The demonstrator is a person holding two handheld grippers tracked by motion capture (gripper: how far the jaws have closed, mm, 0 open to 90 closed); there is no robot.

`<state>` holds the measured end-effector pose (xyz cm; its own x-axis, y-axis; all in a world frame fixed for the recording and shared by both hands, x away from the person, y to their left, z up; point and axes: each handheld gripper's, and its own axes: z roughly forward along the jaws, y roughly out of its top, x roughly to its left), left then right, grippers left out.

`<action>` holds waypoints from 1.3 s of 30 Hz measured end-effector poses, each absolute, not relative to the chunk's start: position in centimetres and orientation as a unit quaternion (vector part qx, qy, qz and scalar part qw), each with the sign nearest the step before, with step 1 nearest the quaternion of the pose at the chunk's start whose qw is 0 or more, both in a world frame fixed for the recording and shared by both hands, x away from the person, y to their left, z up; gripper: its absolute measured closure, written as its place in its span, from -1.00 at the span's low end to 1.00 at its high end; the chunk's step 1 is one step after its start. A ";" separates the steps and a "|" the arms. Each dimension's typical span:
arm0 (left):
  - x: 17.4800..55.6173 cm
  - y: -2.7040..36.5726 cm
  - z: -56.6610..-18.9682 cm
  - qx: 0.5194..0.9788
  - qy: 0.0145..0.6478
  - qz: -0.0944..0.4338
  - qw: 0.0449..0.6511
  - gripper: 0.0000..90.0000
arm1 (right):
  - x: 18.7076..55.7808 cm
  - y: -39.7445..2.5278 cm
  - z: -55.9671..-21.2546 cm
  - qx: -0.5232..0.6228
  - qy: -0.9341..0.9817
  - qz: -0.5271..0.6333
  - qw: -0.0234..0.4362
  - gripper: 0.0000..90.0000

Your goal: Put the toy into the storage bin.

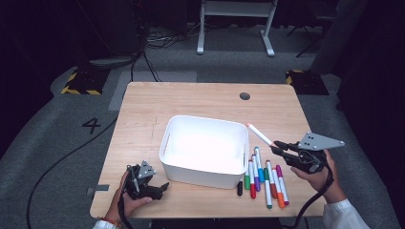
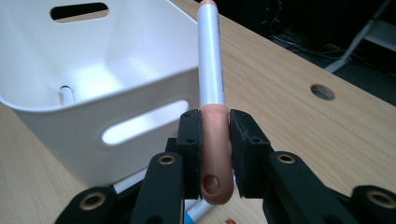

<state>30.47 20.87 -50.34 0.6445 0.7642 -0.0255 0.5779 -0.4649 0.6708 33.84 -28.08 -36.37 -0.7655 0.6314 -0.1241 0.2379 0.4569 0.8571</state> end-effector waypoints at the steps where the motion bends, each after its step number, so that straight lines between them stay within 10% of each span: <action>1: 30.5 20.9 -50.3 0.844 0.398 0.142 0.331 -0.80 | 33.9 -27.5 -36.2 0.259 0.826 0.452 0.217 0.68; 39: 30.4 20.9 -50.3 0.843 0.398 0.142 0.331 -0.80 | 36.3 -14.8 -36.1 0.144 0.899 0.396 0.119 0.68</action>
<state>30.45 20.86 -50.34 0.6424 0.7659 -0.0252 0.5784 -0.4630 0.6717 36.31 -14.79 -36.09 -0.9302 0.3530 -0.1007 0.1641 0.6453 0.7461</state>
